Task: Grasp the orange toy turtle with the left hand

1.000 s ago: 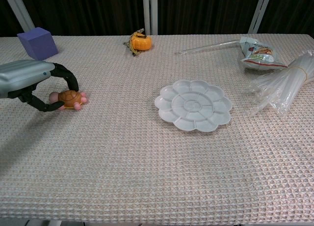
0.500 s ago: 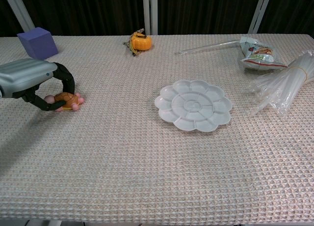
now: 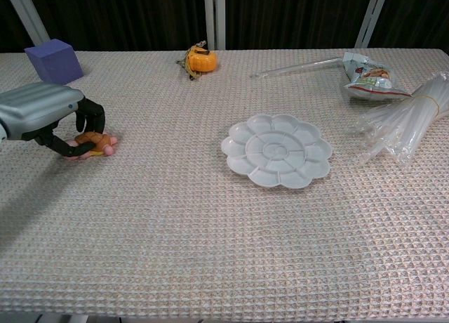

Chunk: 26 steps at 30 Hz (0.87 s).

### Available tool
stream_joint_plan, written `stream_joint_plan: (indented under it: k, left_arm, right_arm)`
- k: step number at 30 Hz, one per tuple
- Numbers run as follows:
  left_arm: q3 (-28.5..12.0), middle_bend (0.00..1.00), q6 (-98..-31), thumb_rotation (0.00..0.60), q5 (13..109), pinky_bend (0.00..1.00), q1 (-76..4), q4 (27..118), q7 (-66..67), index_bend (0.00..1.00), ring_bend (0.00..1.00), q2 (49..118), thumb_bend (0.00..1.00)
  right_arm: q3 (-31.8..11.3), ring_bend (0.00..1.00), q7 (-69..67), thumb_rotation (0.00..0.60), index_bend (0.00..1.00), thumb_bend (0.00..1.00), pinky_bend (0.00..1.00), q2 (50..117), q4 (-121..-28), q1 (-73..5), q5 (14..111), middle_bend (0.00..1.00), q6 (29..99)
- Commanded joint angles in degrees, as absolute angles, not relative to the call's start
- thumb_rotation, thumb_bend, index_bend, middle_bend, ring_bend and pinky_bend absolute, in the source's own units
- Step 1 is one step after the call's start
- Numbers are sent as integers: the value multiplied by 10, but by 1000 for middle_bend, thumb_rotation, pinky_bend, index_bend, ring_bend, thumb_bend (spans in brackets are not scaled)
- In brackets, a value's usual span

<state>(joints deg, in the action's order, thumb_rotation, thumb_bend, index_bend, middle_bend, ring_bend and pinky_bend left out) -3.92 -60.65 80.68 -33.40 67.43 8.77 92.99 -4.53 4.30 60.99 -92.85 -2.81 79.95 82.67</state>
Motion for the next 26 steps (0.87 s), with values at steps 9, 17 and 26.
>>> stream_joint_plan:
  k: [9,17,26]
  left_arm:
    - [-30,8,-634,600,812,79,-309,781,73,3,0,851,144]
    - [-24,0,-747,600,804,17,-237,863,146,0,0,782,133]
    - [20,0,-843,600,788,5,-118,884,88,3,0,691,133]
  right_arm:
    - [-44,0,43,600,0,221,0,609,-932,-26,803,0,830]
    - [-42,0,31,600,0,222,0,607,-941,-20,818,0,847]
    - [-37,0,23,600,0,222,0,621,-927,-19,826,0,846]
